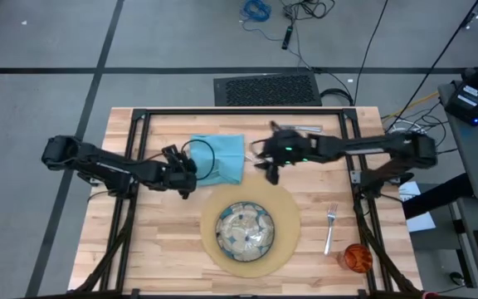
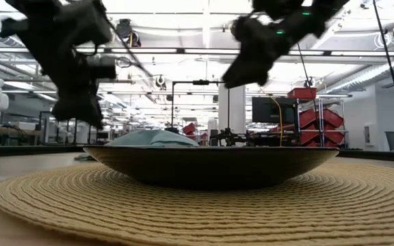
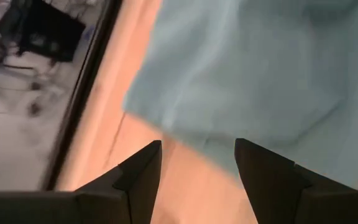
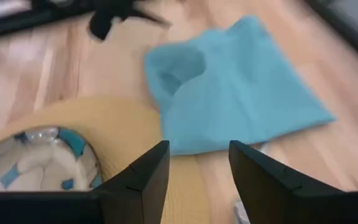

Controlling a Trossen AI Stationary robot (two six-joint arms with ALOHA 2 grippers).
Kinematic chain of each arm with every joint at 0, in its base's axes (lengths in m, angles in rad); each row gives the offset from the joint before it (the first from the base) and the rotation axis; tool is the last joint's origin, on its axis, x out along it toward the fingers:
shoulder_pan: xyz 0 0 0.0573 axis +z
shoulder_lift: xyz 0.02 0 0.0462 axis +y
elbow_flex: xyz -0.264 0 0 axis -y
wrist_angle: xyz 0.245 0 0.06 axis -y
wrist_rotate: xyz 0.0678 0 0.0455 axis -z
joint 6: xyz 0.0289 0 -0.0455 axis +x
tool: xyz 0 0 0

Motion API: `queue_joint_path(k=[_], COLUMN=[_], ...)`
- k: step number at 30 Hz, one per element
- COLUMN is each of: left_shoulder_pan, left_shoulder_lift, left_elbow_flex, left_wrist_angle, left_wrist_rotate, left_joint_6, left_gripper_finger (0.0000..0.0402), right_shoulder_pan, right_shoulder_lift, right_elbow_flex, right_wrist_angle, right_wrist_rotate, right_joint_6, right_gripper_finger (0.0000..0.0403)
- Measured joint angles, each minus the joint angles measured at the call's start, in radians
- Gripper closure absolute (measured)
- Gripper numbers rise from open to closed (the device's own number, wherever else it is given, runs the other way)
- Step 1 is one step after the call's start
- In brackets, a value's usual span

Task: Set table place
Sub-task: Fold the blue napkin

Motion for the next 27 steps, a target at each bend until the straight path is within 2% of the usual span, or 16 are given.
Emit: queue_joint_path(k=[5, 10, 15, 17, 23, 27], left_shoulder_pan=[0.007, 0.041, 0.125, 0.175, 0.298, 0.344], left_shoulder_lift=[-0.134, -0.329, -0.512, -0.563, -0.605, -0.604], left_elbow_flex=[-0.085, -0.221, -0.329, -0.35, -0.403, -0.43], left_wrist_angle=[0.125, 0.205, 0.399, 0.423, 0.438, 0.457], left_wrist_rotate=[-0.003, 0.002, 0.177, 0.257, 0.509, 0.628], left_joint_6=[-0.131, -0.336, -0.467, -0.526, -0.709, -0.817], left_gripper_finger=[0.021, 0.021, 0.021, 0.021, 0.021, 0.021], right_shoulder_pan=[0.003, 0.009, 0.009, 0.009, 0.009, 0.009], right_shoulder_lift=[-0.159, -0.24, -0.266, -0.269, -0.271, -0.271], right_elbow_flex=[-0.173, -0.262, -0.274, -0.274, -0.274, -0.274], right_wrist_angle=[0.099, 0.111, 0.117, 0.133, 0.177, 0.177], right_wrist_rotate=[0.05, 0.069, 0.072, 0.072, 0.068, 0.067], right_joint_6=[0.03, 0.035, 0.014, 0.005, -0.007, -0.021], right_gripper_finger=[0.0245, 0.0245, 0.0245, 0.0245, 0.0245, 0.0245])
